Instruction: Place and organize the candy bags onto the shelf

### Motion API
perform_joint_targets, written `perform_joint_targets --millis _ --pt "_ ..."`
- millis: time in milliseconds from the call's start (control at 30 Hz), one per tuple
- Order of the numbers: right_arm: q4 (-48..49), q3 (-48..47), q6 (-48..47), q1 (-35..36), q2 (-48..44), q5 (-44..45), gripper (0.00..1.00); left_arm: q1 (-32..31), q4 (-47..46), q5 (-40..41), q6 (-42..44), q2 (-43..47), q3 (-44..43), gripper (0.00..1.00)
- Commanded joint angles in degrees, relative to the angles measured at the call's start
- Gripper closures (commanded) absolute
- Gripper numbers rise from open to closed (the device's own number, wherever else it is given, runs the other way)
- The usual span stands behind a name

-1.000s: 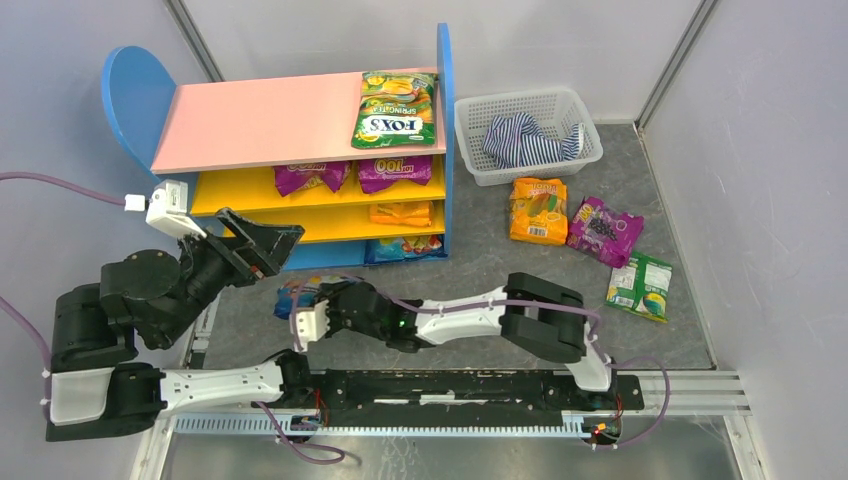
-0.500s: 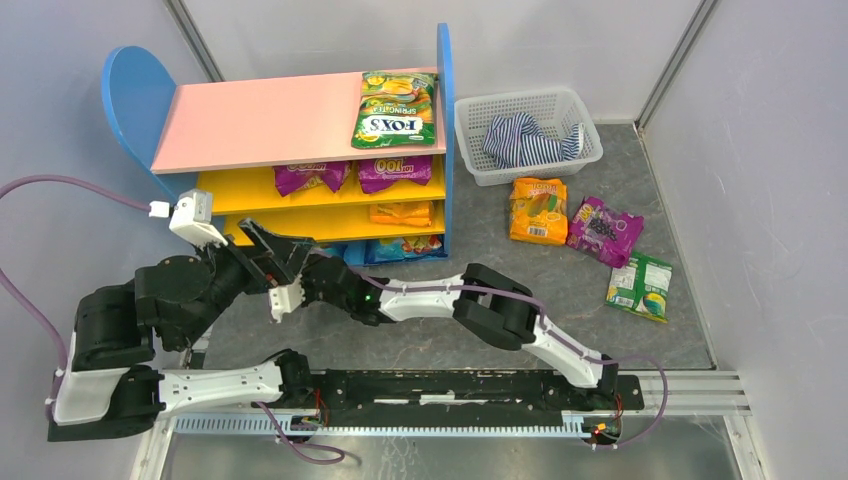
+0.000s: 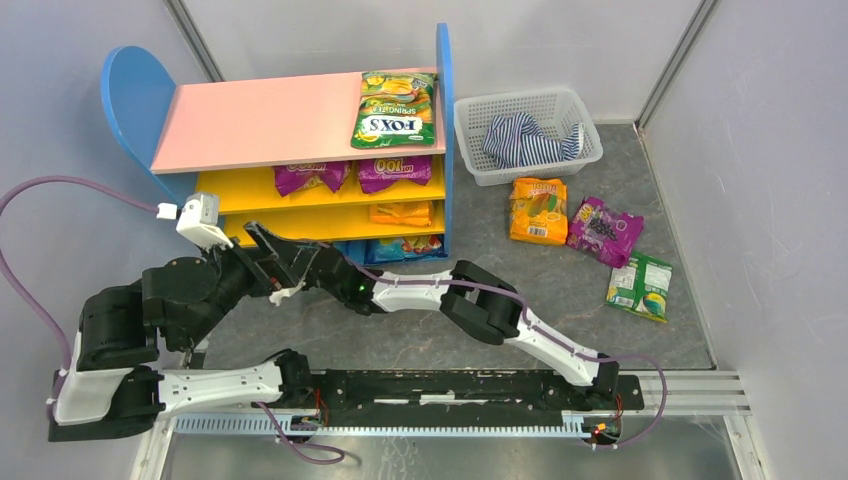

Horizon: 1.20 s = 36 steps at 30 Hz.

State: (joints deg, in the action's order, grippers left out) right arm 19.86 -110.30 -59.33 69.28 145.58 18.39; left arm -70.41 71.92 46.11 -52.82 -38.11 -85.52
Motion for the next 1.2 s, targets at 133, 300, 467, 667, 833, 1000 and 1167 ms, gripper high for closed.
perform_joint_targets --millis 133,300,467,667,833,1000,1167 --pt "4.1 -4.2 1.0 -2.7 2.1 2.9 0.62 0.2 -1.3 -1.8 -4.0 -0.2 1.2 0.03" --pt "-0.8 3.7 2.5 -0.8 -5.7 -6.1 0.29 0.1 -2.1 -1.8 -4.2 -0.1 1.8 0.03" --pt "-2.6 10.1 6.6 1.3 -12.1 -9.9 0.05 0.1 -2.5 -1.7 -4.0 -0.6 1.4 0.03" --pt "-2.1 13.2 11.9 2.2 -15.4 -12.0 0.08 0.1 -2.7 -2.1 -4.0 -0.6 1.7 0.03" --pt "-0.5 12.7 12.5 2.2 -13.8 -10.2 0.3 0.1 -2.7 -2.2 -4.2 -0.3 1.8 0.03" --pt "-2.9 11.7 12.2 2.1 -12.6 -15.1 0.21 0.1 -2.7 -2.3 -4.2 0.0 2.4 0.03" --pt "-3.8 8.0 12.2 2.2 -8.7 -14.6 0.19 0.1 -2.8 -1.7 -4.0 0.1 2.4 0.03"
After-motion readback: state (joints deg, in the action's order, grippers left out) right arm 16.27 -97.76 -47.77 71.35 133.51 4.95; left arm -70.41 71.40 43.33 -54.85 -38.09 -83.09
